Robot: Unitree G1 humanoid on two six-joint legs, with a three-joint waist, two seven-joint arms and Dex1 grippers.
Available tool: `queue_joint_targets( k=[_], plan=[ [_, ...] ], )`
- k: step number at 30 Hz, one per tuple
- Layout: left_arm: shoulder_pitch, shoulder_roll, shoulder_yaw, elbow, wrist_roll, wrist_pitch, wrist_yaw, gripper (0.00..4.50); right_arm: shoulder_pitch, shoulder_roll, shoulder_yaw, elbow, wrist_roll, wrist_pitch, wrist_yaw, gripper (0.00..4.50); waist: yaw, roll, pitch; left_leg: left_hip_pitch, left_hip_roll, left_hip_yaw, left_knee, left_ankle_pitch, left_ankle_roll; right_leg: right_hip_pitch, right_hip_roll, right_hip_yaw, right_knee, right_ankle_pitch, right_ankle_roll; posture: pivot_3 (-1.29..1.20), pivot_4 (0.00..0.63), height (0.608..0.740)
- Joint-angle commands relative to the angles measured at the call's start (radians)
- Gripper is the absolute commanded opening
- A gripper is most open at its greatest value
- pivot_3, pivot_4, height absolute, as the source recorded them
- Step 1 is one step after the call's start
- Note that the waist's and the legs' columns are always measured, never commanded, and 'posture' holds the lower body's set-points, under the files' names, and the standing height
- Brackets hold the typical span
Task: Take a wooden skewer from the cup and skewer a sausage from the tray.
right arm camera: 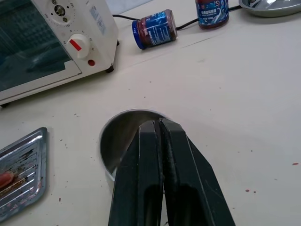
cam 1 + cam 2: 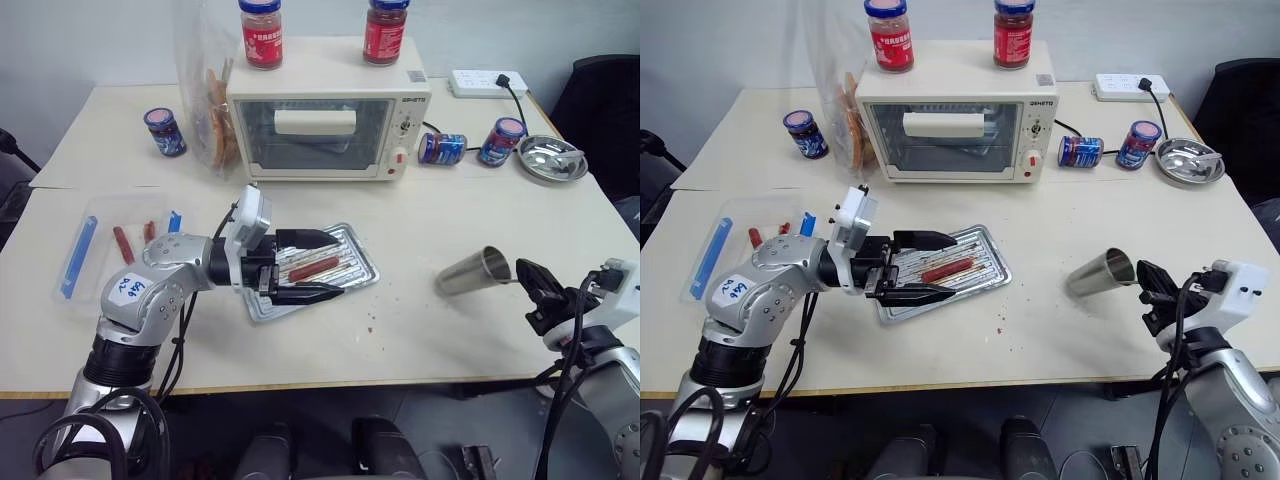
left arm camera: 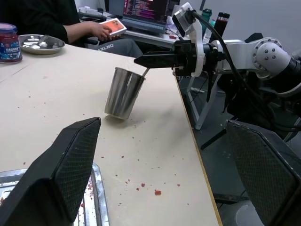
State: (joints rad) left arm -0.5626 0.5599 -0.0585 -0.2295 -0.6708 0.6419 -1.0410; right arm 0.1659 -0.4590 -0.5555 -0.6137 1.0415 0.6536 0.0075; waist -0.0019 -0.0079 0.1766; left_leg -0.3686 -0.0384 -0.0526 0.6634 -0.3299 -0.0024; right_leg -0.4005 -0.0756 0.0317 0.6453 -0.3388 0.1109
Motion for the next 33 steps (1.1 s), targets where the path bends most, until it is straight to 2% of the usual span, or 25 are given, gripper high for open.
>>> queue_joint_targets(
  k=[1, 19, 33],
  plan=[
    [-0.019, -0.005, 0.007, -0.015, 0.001, -0.019, -0.004, 4.50, -0.013, -0.007, -0.016, -0.007, 0.001, -0.026, 0.006, 0.03, 0.000, 0.000, 0.000, 0.000, 0.000, 0.000, 0.000, 0.000, 0.000, 0.000, 0.000, 0.000, 0.000, 0.000, 0.000, 0.00, 0.150, 0.740],
    [-0.009, -0.043, -0.004, 0.014, 0.031, -0.057, -0.008, 4.50, -0.113, -0.130, -0.034, -0.021, 0.104, 0.016, -0.034, 0.03, -0.001, 0.000, 0.000, 0.000, 0.000, 0.000, 0.000, 0.000, 0.000, 0.000, 0.000, 0.000, 0.000, 0.000, 0.000, 0.00, 0.150, 0.740],
    [-0.010, -0.073, 0.007, 0.056, 0.062, -0.104, 0.004, 4.50, -0.171, -0.330, -0.086, 0.013, 0.213, 0.107, 0.000, 0.03, 0.002, -0.001, 0.000, -0.001, 0.000, 0.000, 0.001, 0.000, 0.001, 0.000, 0.000, 0.000, -0.001, 0.000, 0.000, 0.00, 0.150, 0.740]
  ],
)
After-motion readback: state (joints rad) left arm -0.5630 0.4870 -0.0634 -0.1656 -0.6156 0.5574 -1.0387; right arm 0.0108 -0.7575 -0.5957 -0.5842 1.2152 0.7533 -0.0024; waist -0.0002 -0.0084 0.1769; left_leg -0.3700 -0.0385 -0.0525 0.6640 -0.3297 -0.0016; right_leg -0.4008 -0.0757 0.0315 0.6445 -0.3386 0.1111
